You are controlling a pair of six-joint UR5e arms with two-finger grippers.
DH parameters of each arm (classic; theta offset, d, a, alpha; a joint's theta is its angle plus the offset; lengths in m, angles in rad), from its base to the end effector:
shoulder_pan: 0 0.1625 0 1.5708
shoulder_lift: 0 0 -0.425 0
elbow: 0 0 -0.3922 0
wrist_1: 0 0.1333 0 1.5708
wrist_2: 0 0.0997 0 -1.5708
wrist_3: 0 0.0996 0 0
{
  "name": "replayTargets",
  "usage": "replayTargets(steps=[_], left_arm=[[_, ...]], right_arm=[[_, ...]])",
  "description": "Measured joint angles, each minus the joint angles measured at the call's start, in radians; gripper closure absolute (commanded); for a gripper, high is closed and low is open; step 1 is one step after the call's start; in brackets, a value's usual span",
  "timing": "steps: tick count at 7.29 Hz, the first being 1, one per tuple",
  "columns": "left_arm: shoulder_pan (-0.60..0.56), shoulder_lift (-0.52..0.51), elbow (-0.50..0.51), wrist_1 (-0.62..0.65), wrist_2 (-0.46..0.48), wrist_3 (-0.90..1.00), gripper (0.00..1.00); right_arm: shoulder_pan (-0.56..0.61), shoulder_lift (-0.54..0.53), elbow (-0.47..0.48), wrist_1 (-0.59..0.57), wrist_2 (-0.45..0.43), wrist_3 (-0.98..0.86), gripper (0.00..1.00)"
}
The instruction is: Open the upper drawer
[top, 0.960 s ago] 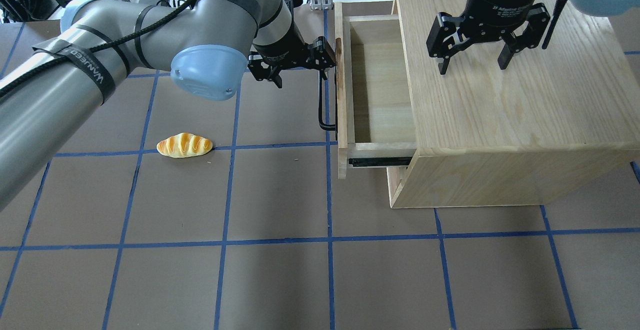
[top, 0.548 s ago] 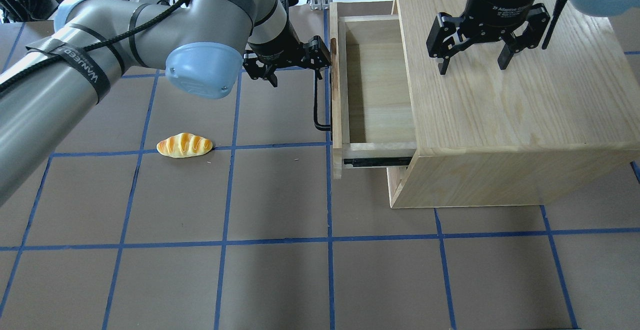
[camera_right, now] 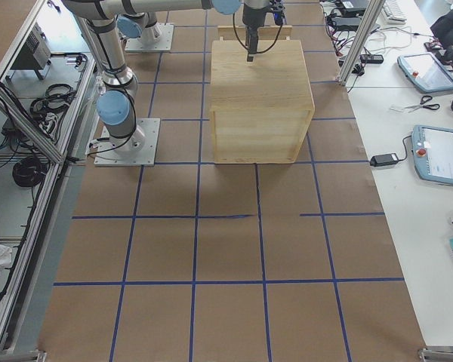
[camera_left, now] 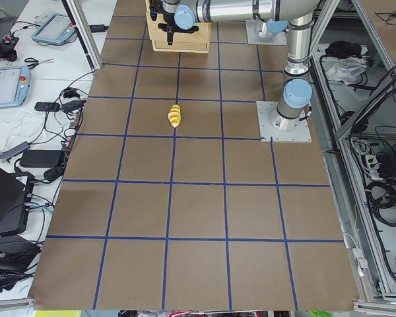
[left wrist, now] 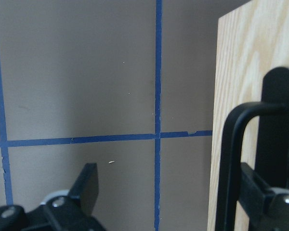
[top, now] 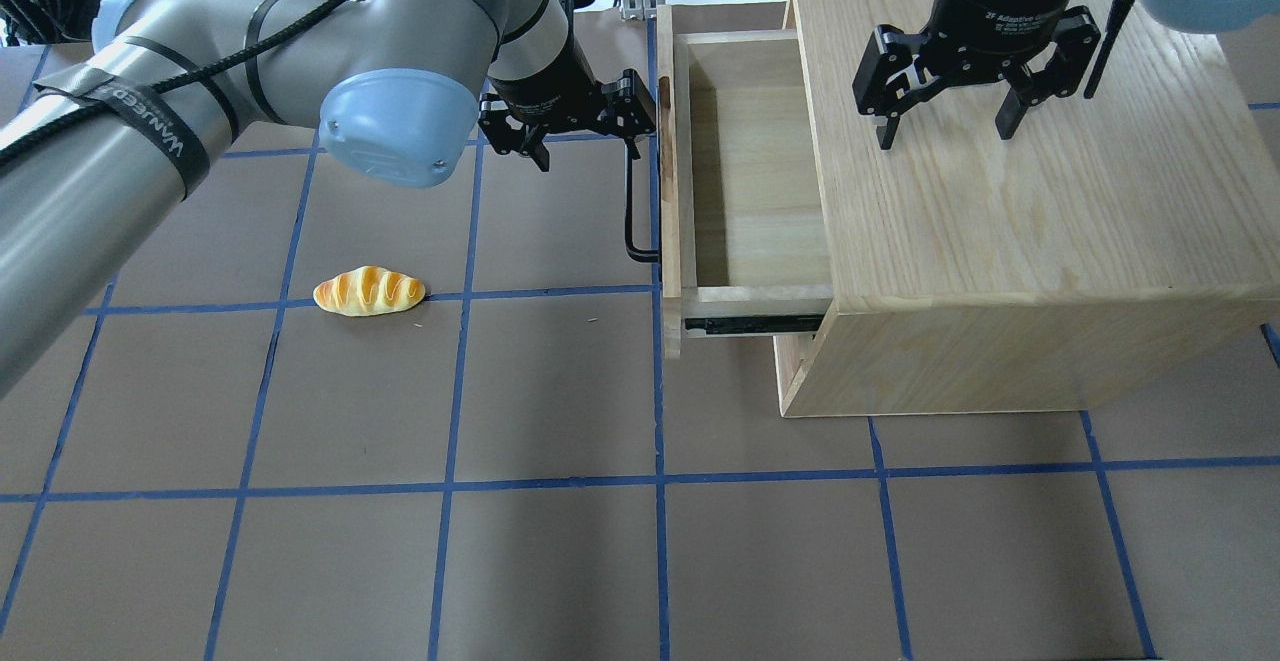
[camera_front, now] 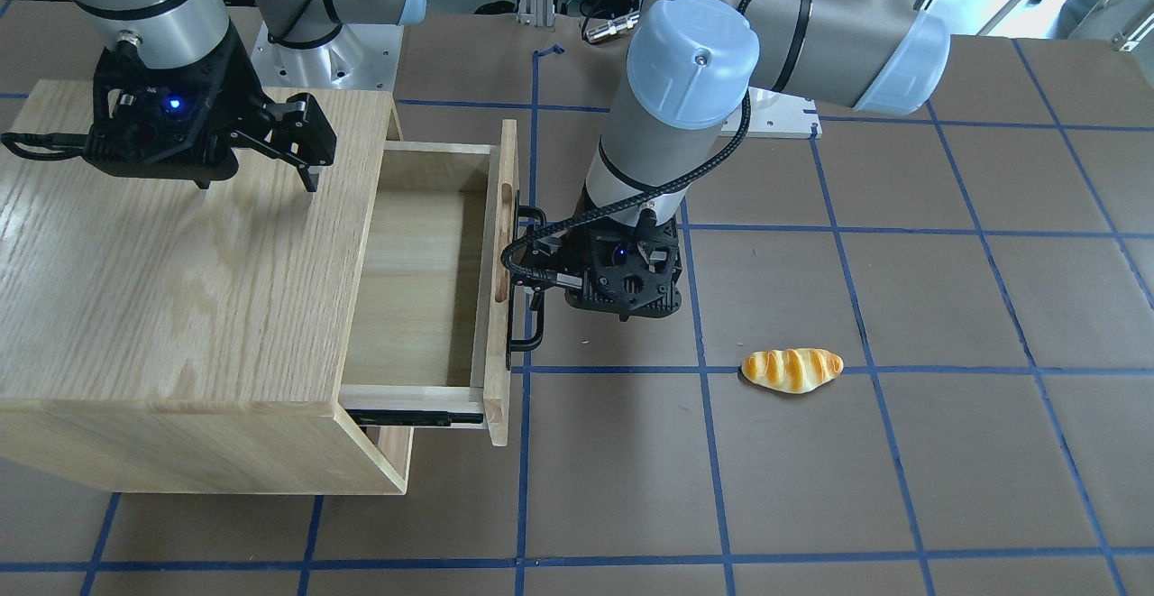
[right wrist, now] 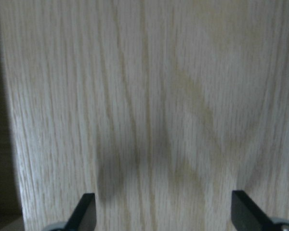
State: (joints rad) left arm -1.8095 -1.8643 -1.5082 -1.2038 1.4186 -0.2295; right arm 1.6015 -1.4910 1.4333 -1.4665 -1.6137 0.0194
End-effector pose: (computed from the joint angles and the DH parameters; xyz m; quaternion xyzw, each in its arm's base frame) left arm -0.2901 -0.5643 0.3956 -0.0097 -0.9948 0.0484 0.0895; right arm 0.1449 -0.5162 0.5047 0.0061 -0.9995 -0.0227 0.0220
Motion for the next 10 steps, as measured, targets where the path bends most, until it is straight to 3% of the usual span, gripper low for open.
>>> replayTargets(steps=[10], left_arm=[[0.043, 0.000, 0.006, -0.036, 0.049, 0.097, 0.00]], right_arm=[[0.000, 0.000, 0.000, 0.000, 0.000, -0.001, 0.00]])
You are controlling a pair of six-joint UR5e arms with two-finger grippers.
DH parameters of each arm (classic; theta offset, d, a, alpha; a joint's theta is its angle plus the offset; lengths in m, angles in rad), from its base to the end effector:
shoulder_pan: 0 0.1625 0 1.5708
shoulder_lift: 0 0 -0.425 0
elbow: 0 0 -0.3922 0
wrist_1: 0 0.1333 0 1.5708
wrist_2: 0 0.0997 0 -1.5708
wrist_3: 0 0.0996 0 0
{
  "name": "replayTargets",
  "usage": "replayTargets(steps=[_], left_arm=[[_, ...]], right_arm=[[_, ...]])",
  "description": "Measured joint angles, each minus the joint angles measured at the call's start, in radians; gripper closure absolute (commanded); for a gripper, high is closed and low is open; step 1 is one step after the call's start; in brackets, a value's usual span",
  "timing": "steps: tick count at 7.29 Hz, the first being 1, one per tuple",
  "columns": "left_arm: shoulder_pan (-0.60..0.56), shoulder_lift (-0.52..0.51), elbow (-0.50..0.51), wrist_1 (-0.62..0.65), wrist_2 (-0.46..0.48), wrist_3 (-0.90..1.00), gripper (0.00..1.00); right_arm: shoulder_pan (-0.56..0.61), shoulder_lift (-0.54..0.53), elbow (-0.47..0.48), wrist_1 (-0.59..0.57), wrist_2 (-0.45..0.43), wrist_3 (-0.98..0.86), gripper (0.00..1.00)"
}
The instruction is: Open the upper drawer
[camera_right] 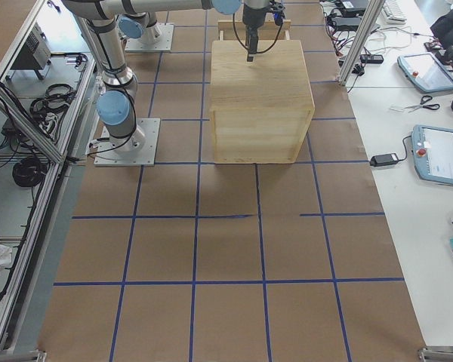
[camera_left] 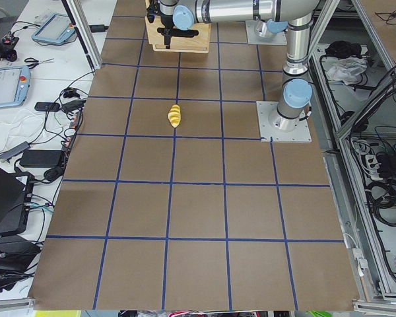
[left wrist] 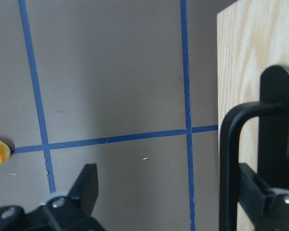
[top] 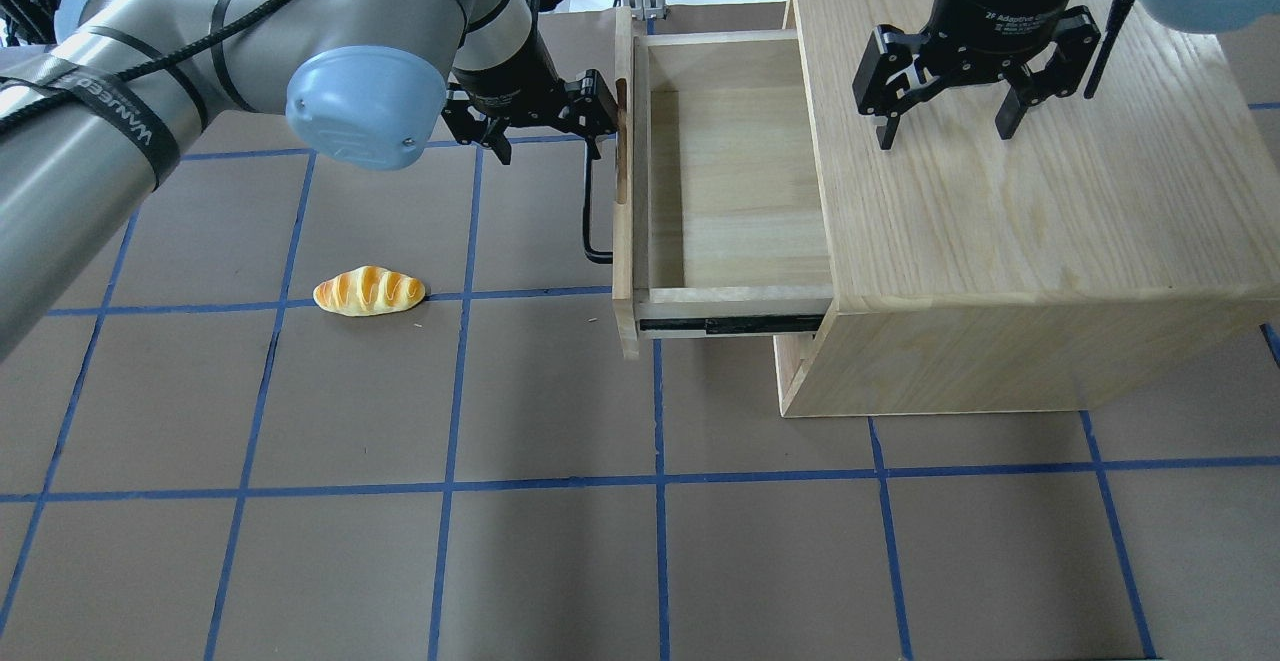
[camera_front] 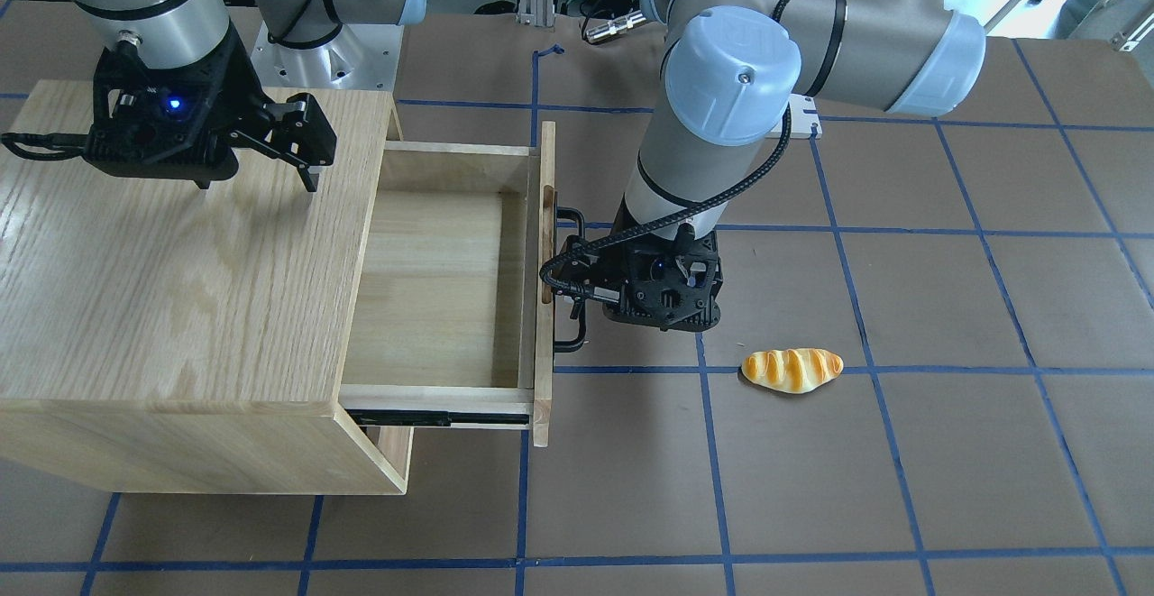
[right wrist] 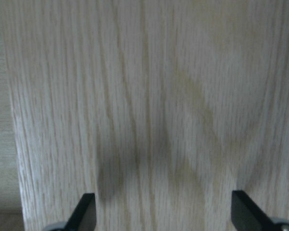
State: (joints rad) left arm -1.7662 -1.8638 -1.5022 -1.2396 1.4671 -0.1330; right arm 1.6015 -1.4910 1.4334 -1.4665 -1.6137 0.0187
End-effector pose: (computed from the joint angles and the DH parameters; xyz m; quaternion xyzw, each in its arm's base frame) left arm -0.2603 -0.5752 0.3942 -0.0339 -0.9967 0.0441 0.0598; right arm 0.1449 -0.5162 0.5047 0.0065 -0.9995 -0.0228 0.0220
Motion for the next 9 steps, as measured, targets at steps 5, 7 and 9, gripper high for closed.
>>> replayTargets(steps=[5, 7, 9], left_arm=[[0.005, 0.010, 0.002, -0.013, 0.000, 0.023, 0.00], [0.013, 0.046, 0.012, -0.071, 0.001, 0.024, 0.00], [0.062, 0.090, 0.051, -0.153, 0.003, 0.024, 0.00]], right_arm=[[0.000, 0.000, 0.000, 0.000, 0.000, 0.000, 0.00], [0.000, 0.000, 0.000, 0.000, 0.000, 0.001, 0.00], [0.000, 0.000, 0.000, 0.000, 0.000, 0.000, 0.00]])
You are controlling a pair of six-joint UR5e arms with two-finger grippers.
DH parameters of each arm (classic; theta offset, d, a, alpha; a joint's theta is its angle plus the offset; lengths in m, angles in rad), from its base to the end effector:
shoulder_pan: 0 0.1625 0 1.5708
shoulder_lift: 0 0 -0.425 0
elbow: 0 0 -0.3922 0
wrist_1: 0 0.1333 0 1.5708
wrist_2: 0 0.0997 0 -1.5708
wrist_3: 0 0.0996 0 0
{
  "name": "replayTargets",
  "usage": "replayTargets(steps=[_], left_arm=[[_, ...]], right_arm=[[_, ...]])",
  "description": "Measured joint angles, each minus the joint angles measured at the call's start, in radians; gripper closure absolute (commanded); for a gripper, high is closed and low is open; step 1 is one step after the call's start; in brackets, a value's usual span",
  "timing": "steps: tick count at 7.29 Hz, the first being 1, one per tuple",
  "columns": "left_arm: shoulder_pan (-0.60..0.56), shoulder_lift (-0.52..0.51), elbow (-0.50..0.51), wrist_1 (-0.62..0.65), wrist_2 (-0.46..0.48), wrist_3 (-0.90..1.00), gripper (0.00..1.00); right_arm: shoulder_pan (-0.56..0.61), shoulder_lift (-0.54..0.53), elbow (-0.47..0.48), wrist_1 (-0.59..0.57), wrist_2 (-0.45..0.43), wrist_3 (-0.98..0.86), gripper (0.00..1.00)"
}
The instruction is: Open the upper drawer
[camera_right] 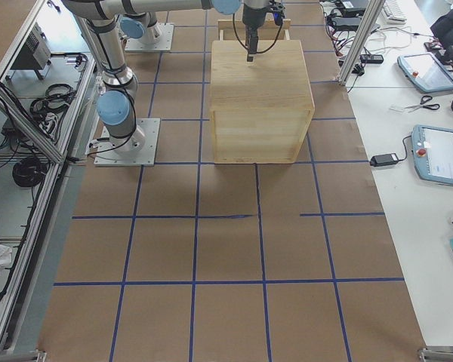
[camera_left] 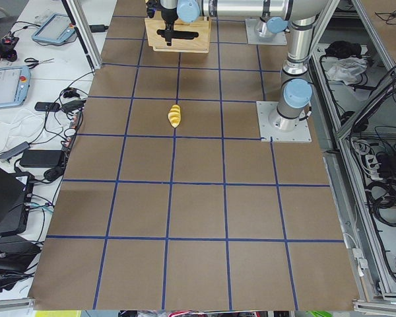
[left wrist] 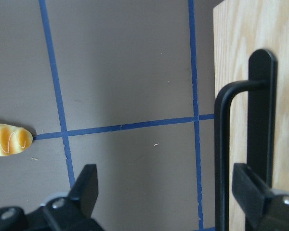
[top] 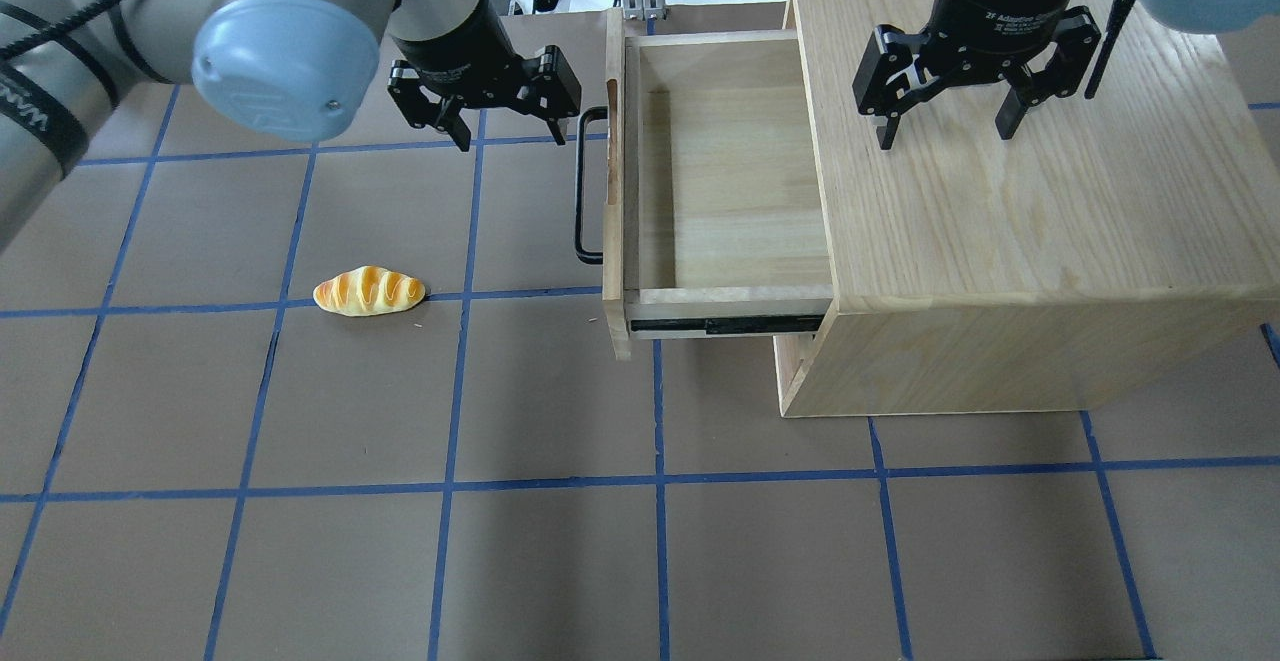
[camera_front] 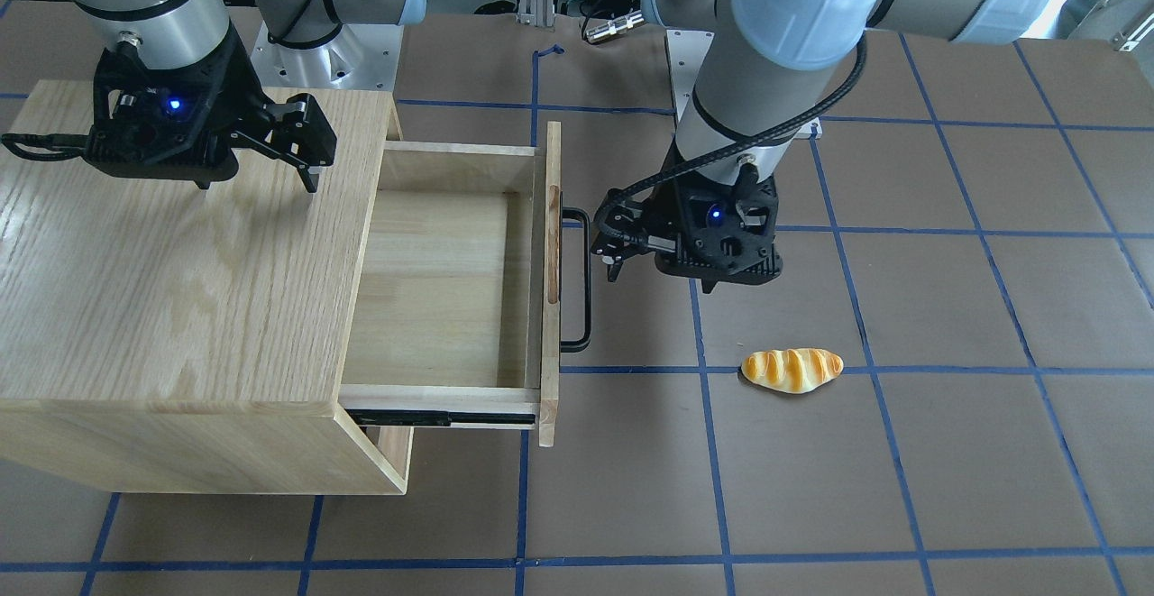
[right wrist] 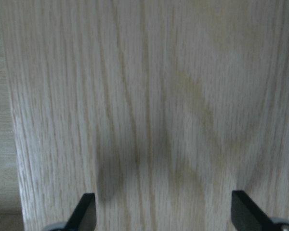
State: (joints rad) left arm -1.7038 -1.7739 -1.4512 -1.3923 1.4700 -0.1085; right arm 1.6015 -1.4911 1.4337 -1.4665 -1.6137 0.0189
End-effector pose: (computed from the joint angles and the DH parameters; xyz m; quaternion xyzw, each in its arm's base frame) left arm -0.2197 -0.5610 0.4569 -0.0146 -0.9975 0.0410 0.0557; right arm 0.1449 -0.5161 0.5046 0.0064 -0.9995 -0.0229 0.0220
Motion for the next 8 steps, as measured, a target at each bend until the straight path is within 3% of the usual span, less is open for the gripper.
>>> replayTargets(steps=[5, 8], left_arm=[[0.167, 0.100, 0.006, -0.163, 0.088, 0.094, 0.00], [0.197, 0.142, -0.025, -0.205, 0.153, 0.148, 0.00]], right_arm=[[0.000, 0.000, -0.001, 0.000, 0.000, 0.001, 0.00], [0.000, 0.000, -0.001, 0.000, 0.000, 0.001, 0.00]])
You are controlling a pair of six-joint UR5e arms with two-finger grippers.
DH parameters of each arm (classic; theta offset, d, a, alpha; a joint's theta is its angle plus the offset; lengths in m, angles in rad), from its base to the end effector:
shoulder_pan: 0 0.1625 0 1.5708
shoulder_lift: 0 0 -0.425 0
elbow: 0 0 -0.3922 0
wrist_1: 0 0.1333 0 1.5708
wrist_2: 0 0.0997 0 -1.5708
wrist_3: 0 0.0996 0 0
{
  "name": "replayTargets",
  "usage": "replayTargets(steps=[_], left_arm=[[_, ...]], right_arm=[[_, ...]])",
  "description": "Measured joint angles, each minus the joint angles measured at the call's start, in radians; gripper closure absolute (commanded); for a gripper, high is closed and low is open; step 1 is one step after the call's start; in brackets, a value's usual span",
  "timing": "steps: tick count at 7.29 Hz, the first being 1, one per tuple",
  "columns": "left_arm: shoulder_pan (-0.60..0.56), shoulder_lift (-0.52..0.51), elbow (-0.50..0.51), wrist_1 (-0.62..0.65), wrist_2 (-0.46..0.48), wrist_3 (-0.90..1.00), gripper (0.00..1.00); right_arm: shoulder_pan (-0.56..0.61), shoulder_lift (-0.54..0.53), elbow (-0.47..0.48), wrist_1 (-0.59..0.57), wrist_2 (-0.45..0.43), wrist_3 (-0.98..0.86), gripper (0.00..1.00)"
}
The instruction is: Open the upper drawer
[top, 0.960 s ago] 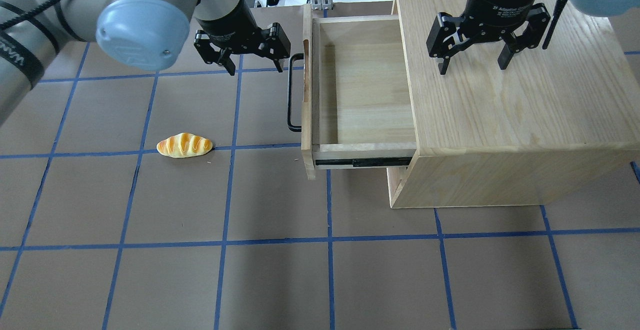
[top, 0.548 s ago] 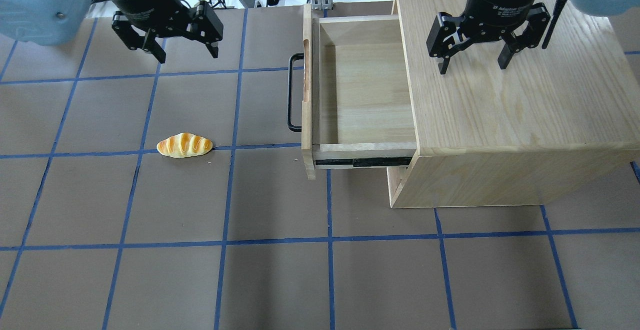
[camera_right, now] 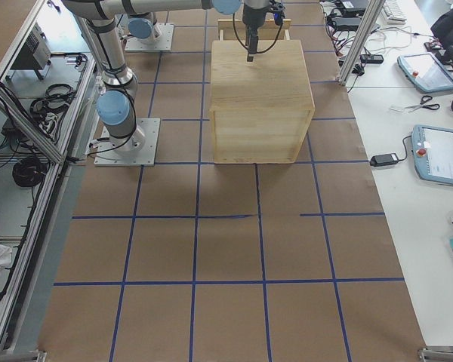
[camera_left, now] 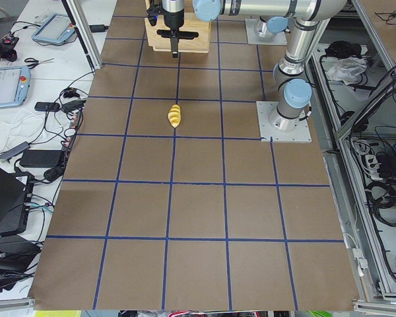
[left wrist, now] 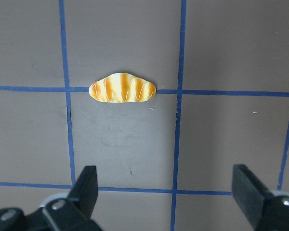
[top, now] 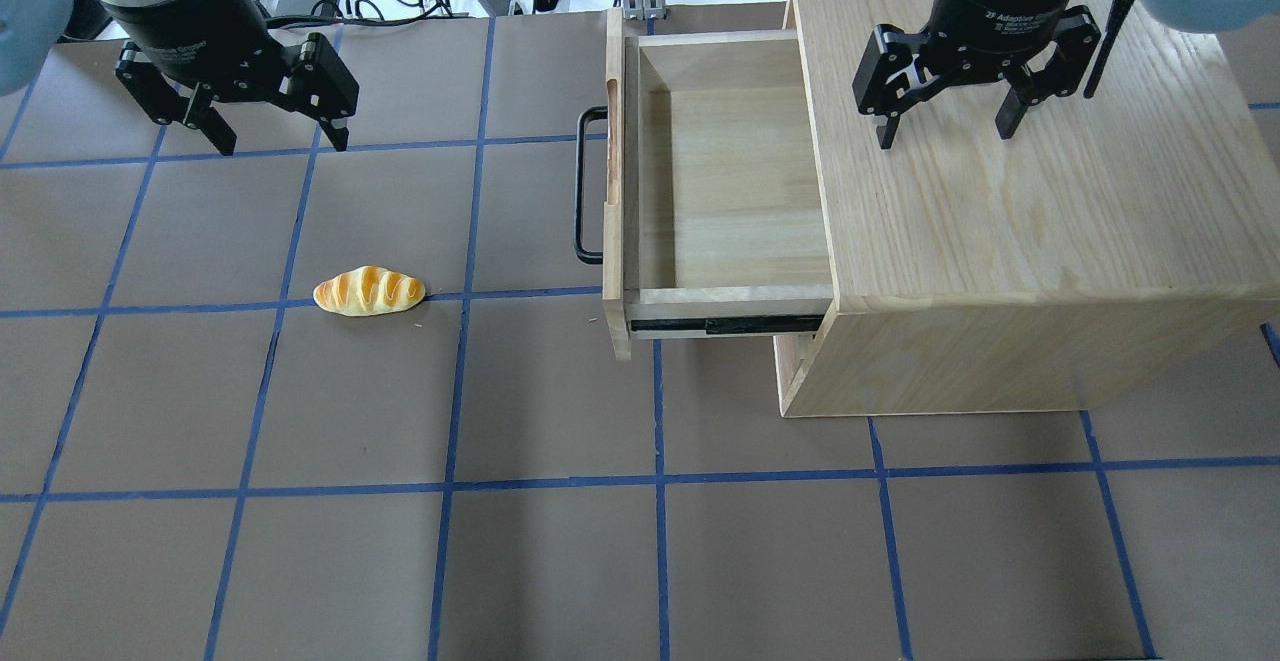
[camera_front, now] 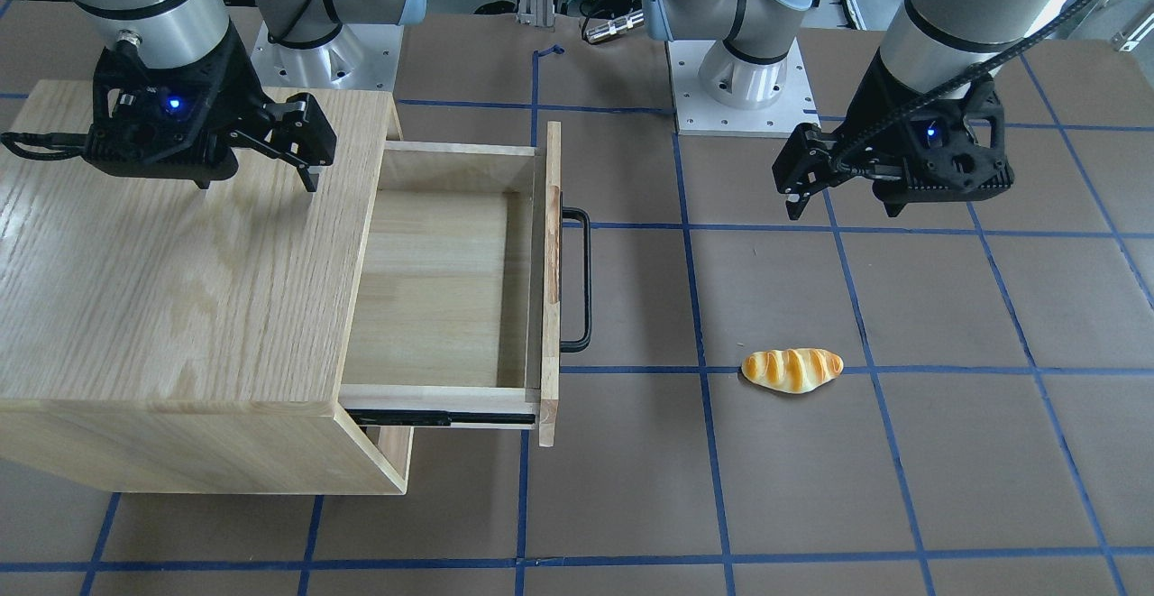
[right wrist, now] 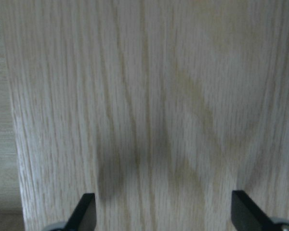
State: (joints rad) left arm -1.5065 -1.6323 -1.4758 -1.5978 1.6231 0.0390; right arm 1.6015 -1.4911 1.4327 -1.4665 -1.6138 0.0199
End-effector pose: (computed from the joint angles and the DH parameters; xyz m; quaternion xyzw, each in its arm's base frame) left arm -0.0945 -0.5256 0.5010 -0.0127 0.9996 -0.0019 0.0263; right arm 0.1449 -0.5162 0.5051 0.0059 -0.9995 -0.0224 0.0221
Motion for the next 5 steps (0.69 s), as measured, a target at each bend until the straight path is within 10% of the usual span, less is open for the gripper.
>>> replayTargets(steps=[5], left_arm=[[0.001, 0.022, -0.033, -0.003, -0.036, 0.007, 0.00]], right_arm=[[0.000, 0.000, 0.000, 0.000, 0.000, 0.000, 0.00]])
